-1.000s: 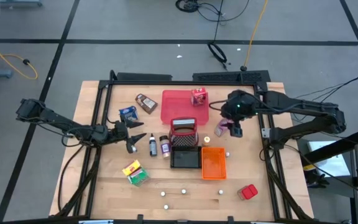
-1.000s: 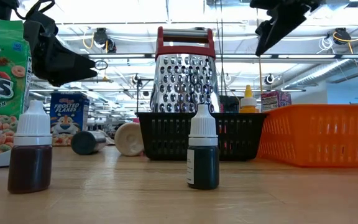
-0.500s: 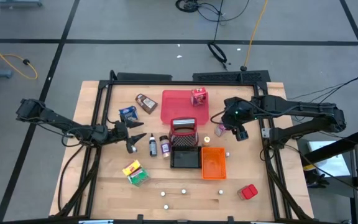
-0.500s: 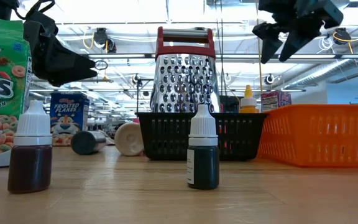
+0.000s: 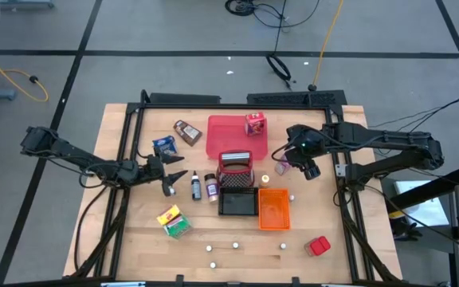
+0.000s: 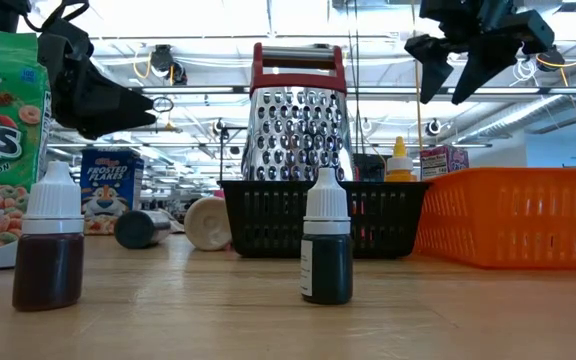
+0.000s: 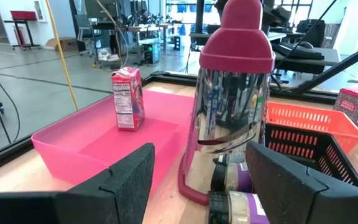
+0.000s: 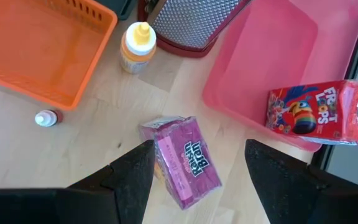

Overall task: Pick & Place Kitchen Items
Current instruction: Put the purple cereal box into the red bin

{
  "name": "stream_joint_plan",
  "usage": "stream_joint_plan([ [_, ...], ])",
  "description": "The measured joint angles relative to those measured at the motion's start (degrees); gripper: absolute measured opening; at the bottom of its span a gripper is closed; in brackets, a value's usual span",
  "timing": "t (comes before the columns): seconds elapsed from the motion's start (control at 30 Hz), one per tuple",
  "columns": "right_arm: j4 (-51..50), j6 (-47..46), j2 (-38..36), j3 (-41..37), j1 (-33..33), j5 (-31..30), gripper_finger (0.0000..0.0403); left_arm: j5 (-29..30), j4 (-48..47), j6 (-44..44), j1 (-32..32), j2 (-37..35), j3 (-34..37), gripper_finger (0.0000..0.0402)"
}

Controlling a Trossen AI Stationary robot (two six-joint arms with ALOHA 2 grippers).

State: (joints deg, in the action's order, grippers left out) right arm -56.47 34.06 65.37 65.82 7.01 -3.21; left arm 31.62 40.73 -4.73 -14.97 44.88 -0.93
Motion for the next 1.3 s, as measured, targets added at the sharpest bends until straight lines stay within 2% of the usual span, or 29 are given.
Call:
stream_joint_plan([
  [0.37, -0.39, -0.10, 0.17, -0.62, 0.00, 0.22, 0.0242, 0.02, -0.04, 0.00, 0.00, 0.00, 0.00, 0.0255],
  [0.53, 1.75, 0.73, 0.23, -5.90, 0.00, 0.21, 0.0242, 0.02, -0.04, 0.00, 0.01, 0.00, 0.00, 0.0255],
  [0.7, 8.13, 4.17, 0.23, -10.39, 0.00, -0.01, 0.0242, 0.04, -0.05, 0.00, 0.01, 0.00, 0.00, 0.0255],
  [0.8, 11.01, 4.64, 0.21, -10.95, 0.00, -0.01, 0.0242, 0.04, -0.04, 0.00, 0.01, 0.00, 0.00, 0.0255],
  [1.3, 12.00, 6.14, 1.22, -12.66, 0.00, 0.14, 0.0242, 0.04, -0.07, 0.02, 0.01, 0.00, 0.00, 0.0255],
])
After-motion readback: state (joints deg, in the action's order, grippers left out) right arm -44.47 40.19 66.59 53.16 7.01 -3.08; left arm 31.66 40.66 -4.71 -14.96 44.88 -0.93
